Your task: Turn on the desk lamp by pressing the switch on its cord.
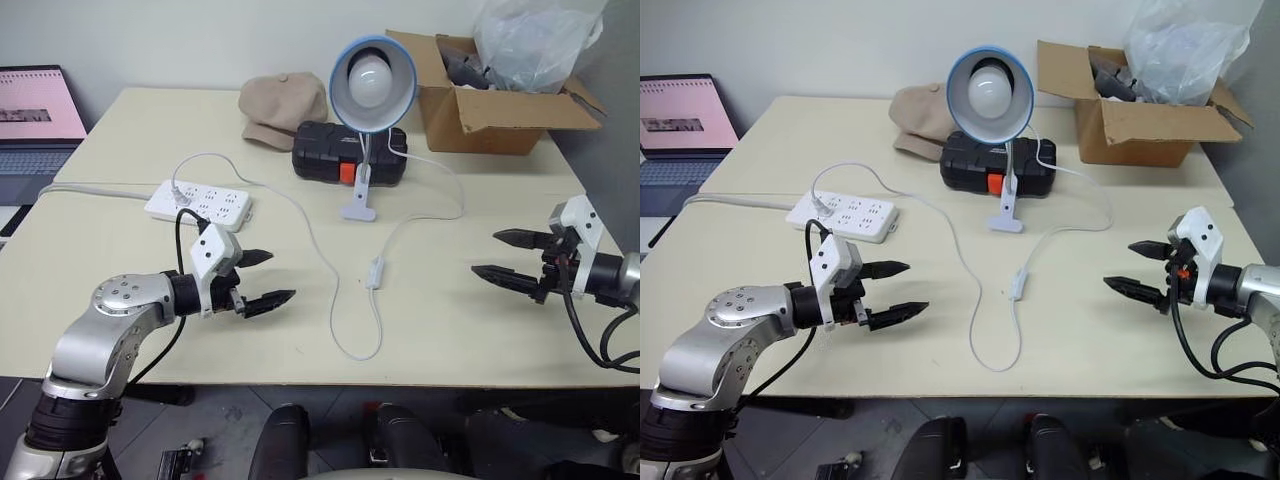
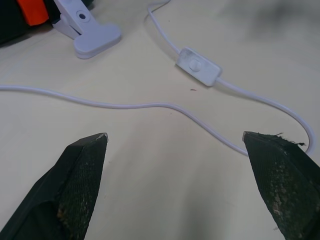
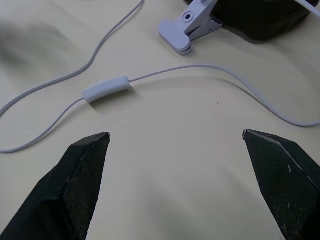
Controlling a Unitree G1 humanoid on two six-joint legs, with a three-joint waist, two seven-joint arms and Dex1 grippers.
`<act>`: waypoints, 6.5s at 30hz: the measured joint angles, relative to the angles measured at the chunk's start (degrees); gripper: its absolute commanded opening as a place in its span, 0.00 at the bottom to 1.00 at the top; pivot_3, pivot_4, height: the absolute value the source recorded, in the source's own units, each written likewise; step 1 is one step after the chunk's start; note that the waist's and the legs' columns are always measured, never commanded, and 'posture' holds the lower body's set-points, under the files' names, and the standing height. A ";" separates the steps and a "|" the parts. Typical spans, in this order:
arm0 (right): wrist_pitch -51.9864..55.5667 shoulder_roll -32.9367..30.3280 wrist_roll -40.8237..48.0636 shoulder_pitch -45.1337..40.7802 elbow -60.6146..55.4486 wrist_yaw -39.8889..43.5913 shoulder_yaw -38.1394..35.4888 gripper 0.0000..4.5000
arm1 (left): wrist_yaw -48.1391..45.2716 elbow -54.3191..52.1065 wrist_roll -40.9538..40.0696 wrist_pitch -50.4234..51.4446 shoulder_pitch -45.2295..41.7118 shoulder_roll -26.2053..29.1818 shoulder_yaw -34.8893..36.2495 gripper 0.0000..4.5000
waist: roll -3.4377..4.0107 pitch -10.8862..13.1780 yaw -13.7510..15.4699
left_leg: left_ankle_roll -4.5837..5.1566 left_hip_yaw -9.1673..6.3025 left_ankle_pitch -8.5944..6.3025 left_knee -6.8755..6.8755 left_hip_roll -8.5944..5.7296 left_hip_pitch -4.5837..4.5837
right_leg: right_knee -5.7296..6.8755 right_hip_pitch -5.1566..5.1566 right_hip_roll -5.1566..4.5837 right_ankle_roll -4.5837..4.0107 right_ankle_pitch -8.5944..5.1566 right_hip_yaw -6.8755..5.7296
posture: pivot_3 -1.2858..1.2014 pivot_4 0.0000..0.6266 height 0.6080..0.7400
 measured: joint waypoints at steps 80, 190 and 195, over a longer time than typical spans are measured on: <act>53.79 44.75 -0.98 -38.74 23.92 -48.07 0.02 0.46 | -9.71 4.71 3.52 -9.30 -2.19 -2.43 -8.94 1.00 | 0.03 -0.01 -0.59 | 0.02 0.06 0.01 -0.03 0.04 -0.20 | 0.06 -0.23 0.06 -0.01 0.02 0.06 | 0.52 0.24 1.00; 53.45 36.52 32.73 -35.15 7.65 -38.14 -9.91 0.07 | -10.58 19.30 -13.65 15.25 -22.95 -16.20 -8.06 0.99 | 0.05 0.00 -1.18 | 0.02 -0.01 0.01 -0.03 0.00 -0.35 | 0.02 -0.32 0.07 0.00 0.03 0.02 | 0.52 0.24 1.00; 49.91 34.53 27.84 -33.13 8.97 -39.72 -6.76 0.07 | -13.83 12.74 1.61 -5.09 -17.69 -6.86 -13.58 0.99 | 0.07 0.02 -1.26 | 0.03 0.06 0.01 -0.08 0.00 -0.36 | -0.01 -0.37 0.05 -0.01 0.02 0.08 | 0.52 0.24 1.00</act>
